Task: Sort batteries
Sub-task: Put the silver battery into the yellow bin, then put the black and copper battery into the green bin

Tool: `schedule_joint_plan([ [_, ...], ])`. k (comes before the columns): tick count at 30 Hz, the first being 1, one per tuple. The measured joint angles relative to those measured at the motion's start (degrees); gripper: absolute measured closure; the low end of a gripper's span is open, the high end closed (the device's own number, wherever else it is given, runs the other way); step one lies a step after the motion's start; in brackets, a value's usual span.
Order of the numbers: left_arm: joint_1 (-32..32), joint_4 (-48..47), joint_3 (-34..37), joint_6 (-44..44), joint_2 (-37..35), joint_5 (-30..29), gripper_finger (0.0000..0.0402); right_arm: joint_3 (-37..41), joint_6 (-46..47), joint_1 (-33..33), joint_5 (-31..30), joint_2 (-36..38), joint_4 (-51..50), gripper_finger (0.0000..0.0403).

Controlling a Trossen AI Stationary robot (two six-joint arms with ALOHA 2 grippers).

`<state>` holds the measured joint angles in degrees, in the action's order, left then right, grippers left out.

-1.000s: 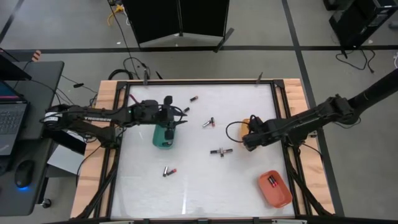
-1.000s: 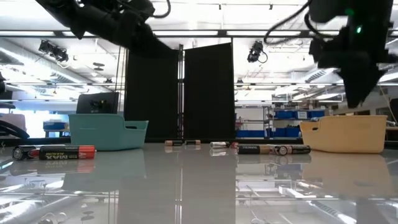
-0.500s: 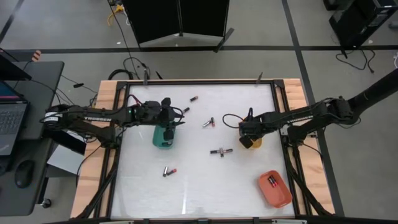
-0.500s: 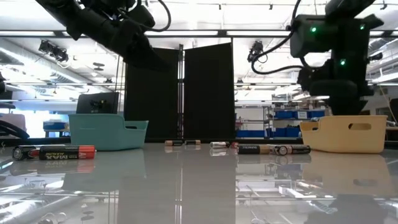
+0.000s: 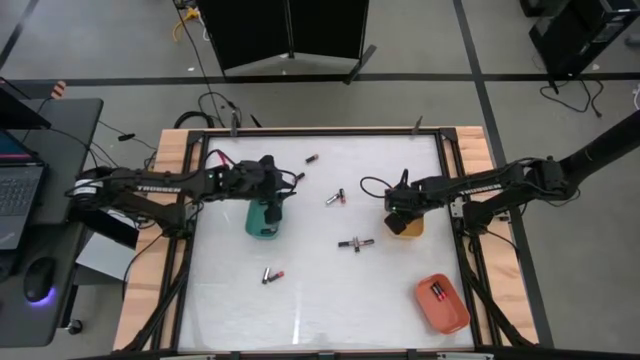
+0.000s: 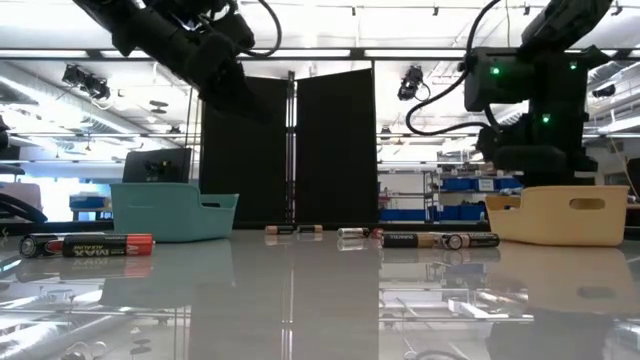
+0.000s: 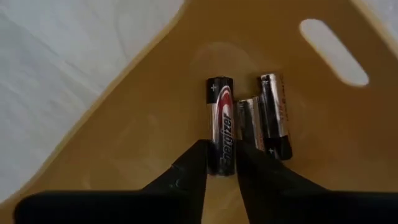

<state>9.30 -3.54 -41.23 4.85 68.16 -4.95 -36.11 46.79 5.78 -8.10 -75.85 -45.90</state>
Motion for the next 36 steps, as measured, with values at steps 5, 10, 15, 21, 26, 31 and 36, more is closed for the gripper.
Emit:
schedule_joint_plan([
  [5,1.8,-6.8,-2.9,-2.2,3.4,0.1,0.0324,-2.3,-0.4,-0.4,0.0,0.0,-0.8,0.0271],
  [10,4.2,-12.1,-7.5,-1.5,8.7,0.1,0.0313,-6.3,-2.2,-2.1,-0.1,0.1,-2.9,0.0248],
  [15,7.8,-16.1,-12.4,1.0,15.3,0.2,0.0281,-11.1,-3.3,-4.9,-2.5,0.1,-5.7,0.0237],
  [21,12.6,-18.5,-16.6,1.2,22.9,6.3,0.0240,-15.2,-3.6,-8.3,-5.9,0.1,-8.0,0.0236],
  [26,14.9,-17.0,-18.5,1.2,27.9,8.2,0.0215,-15.7,-4.4,-9.9,-6.0,0.1,-7.8,0.0236],
  [31,16.2,-16.1,-19.5,1.1,31.9,8.1,0.0204,-15.7,-4.5,-10.4,-7.0,0.1,-7.8,0.0237],
  [36,17.3,-13.8,-20.2,0.4,34.6,5.6,0.0190,-15.7,-4.6,-10.4,-7.9,0.1,-7.8,0.0236],
])
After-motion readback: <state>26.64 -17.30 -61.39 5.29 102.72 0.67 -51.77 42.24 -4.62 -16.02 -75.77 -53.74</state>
